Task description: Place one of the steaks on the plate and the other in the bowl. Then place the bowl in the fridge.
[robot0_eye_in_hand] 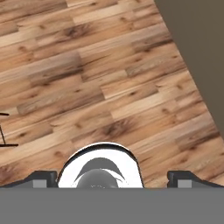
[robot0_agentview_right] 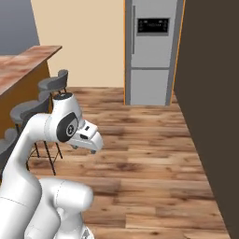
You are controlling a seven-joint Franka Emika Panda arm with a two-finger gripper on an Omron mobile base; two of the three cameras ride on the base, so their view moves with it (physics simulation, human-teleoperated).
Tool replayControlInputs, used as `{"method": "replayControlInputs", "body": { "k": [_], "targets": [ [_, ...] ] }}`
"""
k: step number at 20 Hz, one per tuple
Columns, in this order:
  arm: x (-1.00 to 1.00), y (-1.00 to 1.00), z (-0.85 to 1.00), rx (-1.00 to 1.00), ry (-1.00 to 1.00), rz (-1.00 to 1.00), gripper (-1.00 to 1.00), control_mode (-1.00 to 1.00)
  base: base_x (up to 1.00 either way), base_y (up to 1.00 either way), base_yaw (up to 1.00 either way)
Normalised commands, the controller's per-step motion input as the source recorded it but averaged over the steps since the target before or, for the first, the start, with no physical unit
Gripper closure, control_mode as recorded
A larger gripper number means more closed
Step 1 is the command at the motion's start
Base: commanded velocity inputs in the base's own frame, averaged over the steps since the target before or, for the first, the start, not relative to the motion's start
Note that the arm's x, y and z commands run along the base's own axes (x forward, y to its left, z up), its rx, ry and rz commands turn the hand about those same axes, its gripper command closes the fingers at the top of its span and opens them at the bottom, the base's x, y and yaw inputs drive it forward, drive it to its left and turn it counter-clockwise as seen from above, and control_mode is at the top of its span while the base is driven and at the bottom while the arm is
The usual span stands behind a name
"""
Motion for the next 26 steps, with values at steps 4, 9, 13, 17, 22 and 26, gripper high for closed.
{"method": "replayControlInputs", "body": {
  "k": [4,9,13,17,22,26],
  "targets": [
    [0.0,0.0,0.0,0.0,0.0,0.0,-1.0,1.0,1.0,-0.12,0.15],
    [0.0,0.0,0.0,0.0,0.0,0.0,-1.0,1.0,1.0,-0.03,0.16],
    [0.0,0.0,0.0,0.0,0.0,0.0,-1.0,1.0,1.0,-0.07,0.12],
    [0.0,0.0,0.0,0.0,0.0,0.0,-1.0,1.0,1.0,-0.22,0.0],
    [0.0,0.0,0.0,0.0,0.0,0.0,-1.0,1.0,1.0,-0.09,0.0],
    [0.0,0.0,0.0,0.0,0.0,0.0,-1.0,1.0,1.0,0.0,0.0]
  ]
}}
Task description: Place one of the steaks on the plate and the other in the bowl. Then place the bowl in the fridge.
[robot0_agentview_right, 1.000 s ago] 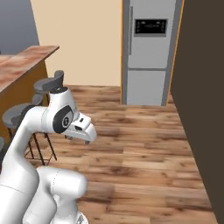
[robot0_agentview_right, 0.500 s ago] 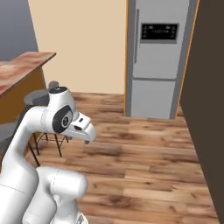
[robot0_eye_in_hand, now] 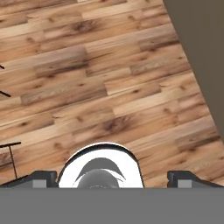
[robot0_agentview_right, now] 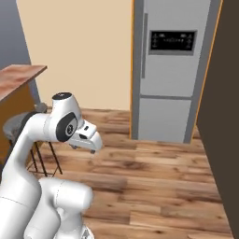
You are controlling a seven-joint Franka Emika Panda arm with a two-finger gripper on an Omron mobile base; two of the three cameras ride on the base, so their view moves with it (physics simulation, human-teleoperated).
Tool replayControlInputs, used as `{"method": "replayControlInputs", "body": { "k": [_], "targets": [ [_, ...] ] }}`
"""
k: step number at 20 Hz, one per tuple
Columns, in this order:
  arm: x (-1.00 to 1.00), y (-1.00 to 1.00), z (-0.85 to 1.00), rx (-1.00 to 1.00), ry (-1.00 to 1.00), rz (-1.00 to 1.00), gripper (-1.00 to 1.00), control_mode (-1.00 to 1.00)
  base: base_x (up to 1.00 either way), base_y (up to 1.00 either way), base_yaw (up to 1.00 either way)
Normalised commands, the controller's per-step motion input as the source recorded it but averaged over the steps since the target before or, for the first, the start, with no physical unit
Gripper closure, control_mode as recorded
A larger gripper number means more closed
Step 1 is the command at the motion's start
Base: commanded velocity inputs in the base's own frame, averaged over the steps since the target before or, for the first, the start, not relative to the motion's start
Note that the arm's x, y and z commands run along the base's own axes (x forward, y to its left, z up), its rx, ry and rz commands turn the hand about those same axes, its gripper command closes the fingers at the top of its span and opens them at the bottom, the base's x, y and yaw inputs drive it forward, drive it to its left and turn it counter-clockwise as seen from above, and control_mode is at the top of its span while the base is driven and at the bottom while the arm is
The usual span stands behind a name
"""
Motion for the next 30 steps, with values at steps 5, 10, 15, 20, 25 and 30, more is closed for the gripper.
{"method": "replayControlInputs", "body": {
  "k": [5,10,15,20,25,30],
  "targets": [
    [0.0,0.0,0.0,0.0,0.0,0.0,-1.0,1.0,1.0,0.03,-0.03],
    [0.0,0.0,0.0,0.0,0.0,0.0,-1.0,1.0,1.0,0.29,-0.06],
    [0.0,0.0,0.0,0.0,0.0,0.0,-1.0,1.0,1.0,0.73,-0.16],
    [0.0,0.0,0.0,0.0,0.0,0.0,-1.0,1.0,0.69,0.19,-0.06],
    [0.0,0.0,0.0,0.0,0.0,0.0,-1.0,1.0,0.38,-0.01,-0.22],
    [0.0,0.0,0.0,0.0,0.0,0.0,-1.0,1.0,0.51,0.06,-0.39]
  ]
}}
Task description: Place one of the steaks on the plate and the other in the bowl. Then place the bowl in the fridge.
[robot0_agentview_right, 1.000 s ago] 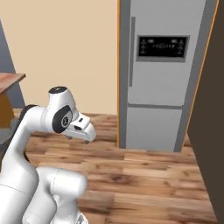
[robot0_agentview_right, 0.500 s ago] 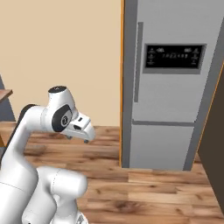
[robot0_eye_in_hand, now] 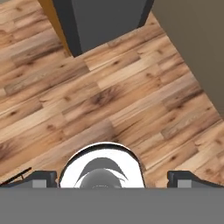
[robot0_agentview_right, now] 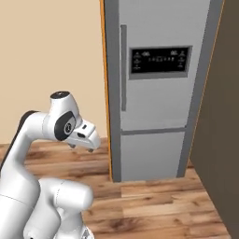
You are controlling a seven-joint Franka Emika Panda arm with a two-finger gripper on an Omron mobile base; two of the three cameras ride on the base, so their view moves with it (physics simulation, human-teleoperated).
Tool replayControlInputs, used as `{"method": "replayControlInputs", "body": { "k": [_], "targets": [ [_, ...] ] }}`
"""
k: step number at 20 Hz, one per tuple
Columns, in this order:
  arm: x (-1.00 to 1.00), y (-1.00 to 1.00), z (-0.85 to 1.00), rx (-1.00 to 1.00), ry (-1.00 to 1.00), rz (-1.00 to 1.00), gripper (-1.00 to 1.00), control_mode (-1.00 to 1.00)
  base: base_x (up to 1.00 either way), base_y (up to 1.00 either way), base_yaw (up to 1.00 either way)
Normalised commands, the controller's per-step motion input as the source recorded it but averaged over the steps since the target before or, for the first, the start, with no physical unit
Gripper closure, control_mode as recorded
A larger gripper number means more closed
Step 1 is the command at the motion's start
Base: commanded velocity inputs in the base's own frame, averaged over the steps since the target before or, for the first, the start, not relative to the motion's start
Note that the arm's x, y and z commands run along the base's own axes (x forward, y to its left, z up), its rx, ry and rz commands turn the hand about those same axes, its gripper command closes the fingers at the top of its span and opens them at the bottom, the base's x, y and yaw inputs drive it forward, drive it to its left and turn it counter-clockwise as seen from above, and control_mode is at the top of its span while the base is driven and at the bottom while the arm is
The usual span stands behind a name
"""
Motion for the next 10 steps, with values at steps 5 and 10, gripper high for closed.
{"method": "replayControlInputs", "body": {
  "k": [5,10],
  "targets": [
    [0.0,0.0,0.0,0.0,0.0,0.0,-1.0,1.0,0.91,0.02,-0.13],
    [0.0,0.0,0.0,0.0,0.0,0.0,-1.0,1.0,0.37,0.17,-0.05]
  ]
}}
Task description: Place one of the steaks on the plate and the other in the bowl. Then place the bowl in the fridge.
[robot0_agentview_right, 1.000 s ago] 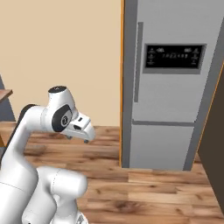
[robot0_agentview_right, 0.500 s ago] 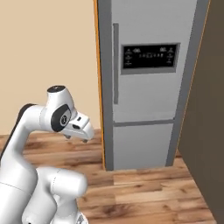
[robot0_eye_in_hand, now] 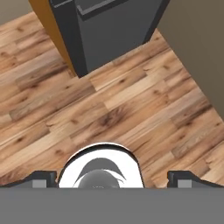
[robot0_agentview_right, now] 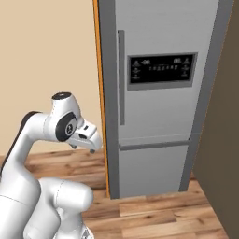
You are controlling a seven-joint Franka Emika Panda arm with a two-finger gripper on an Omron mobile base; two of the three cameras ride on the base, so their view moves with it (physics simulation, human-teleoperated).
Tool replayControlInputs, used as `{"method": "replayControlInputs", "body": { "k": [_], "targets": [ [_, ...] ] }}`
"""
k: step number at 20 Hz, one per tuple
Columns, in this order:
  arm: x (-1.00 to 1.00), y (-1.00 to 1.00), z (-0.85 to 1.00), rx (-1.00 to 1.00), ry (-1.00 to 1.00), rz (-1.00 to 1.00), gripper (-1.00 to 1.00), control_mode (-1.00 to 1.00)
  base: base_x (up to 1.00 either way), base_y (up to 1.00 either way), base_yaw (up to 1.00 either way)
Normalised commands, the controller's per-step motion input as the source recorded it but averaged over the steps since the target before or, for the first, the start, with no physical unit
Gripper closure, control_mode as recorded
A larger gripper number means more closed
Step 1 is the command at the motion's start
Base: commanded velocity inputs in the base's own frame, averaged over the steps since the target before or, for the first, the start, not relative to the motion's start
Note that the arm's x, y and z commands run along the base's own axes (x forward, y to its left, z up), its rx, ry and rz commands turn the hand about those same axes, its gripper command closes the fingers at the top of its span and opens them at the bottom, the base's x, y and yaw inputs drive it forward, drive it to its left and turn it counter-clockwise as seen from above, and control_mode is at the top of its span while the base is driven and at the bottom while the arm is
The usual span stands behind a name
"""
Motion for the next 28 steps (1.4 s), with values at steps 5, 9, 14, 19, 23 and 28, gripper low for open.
{"method": "replayControlInputs", "body": {
  "k": [5,9,14,19,23,28],
  "targets": [
    [0.21,0.02,0.0,0.03,-0.03,0.0,-1.0,-1.0,0.24,0.08,-0.02],
    [0.84,-0.02,0.09,0.16,-0.08,0.04,-1.0,-1.0,0.0,0.0,0.0],
    [0.95,-0.14,0.34,0.06,-0.07,0.05,-1.0,-1.0,0.0,0.0,0.0],
    [0.93,-0.36,0.43,0.02,-0.3,0.01,-1.0,-1.0,0.0,0.0,0.0],
    [0.64,-0.25,0.51,0.09,-0.41,0.03,-1.0,-1.0,0.0,0.0,0.0],
    [0.19,-0.03,0.28,0.04,-0.24,0.09,-1.0,-1.0,0.0,0.0,0.0]
  ]
}}
